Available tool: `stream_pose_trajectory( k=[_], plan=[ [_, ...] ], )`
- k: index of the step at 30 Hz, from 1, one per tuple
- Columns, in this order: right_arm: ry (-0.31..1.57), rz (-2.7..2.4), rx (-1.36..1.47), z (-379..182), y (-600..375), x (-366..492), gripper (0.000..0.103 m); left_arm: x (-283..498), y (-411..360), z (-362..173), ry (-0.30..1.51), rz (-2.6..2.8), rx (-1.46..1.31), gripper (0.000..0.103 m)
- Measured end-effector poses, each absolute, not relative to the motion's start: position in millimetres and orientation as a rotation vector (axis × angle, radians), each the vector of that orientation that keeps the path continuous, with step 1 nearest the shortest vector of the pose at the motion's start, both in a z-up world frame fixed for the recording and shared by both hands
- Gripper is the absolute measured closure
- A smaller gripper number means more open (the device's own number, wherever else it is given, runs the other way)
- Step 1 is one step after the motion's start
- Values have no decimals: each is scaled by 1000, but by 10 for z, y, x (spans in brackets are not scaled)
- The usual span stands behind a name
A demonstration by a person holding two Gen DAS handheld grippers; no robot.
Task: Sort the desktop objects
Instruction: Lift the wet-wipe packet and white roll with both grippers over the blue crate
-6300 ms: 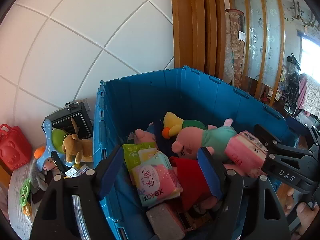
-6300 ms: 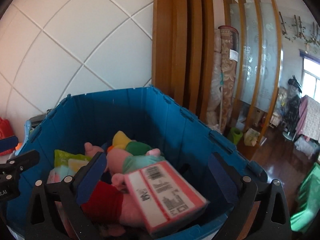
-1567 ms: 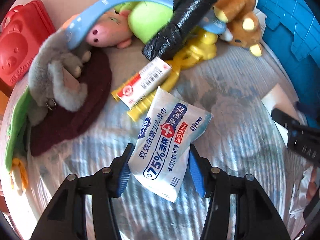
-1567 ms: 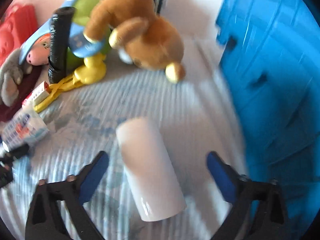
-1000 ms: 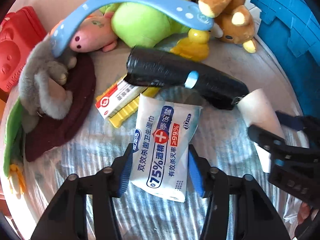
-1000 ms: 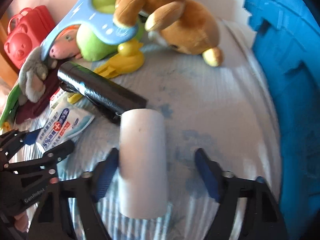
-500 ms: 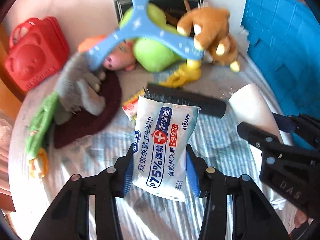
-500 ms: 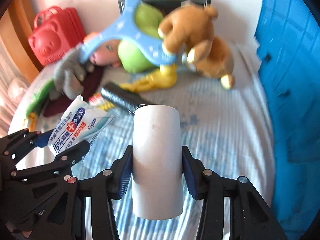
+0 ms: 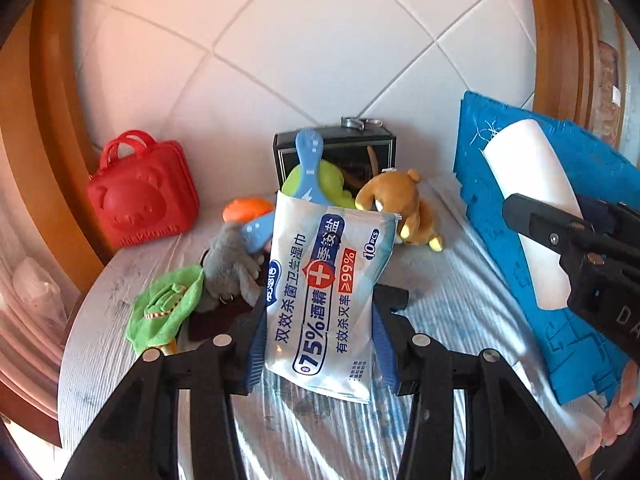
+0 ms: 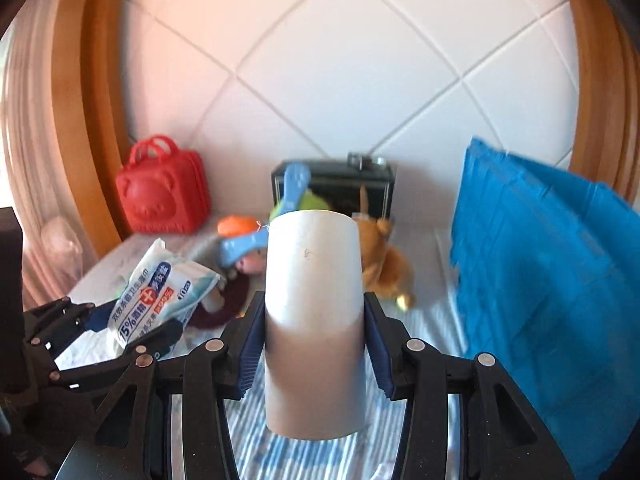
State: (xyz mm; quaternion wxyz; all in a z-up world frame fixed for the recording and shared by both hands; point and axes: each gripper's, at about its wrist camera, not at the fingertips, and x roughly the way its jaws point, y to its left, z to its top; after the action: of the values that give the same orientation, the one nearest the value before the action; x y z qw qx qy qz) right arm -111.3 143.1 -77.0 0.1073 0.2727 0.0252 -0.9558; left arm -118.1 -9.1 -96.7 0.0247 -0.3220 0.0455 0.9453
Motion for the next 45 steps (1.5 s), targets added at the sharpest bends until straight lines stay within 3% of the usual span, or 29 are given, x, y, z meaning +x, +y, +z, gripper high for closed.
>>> stream_pose_trajectory(
  k=[11, 19, 24, 32, 45],
  plan=[
    [61, -2994, 418, 195, 2067, -372, 57, -735, 660, -93, 142, 2909, -611, 58],
    [43, -3169, 349, 505, 3051, -198, 57, -572, 1631, 280, 142, 2802, -495, 58],
    [-9, -3259, 457, 415, 3766, -194, 57, -476, 2306, 361, 144, 2718, -497, 58],
    [77, -3373, 679, 91, 4606, -178, 57, -413, 3197, 165, 259, 2626, -625, 58],
    [186, -3342, 915, -344, 5052, -409, 57, -542, 3614, -172, 345, 2609, -805, 57]
  ],
)
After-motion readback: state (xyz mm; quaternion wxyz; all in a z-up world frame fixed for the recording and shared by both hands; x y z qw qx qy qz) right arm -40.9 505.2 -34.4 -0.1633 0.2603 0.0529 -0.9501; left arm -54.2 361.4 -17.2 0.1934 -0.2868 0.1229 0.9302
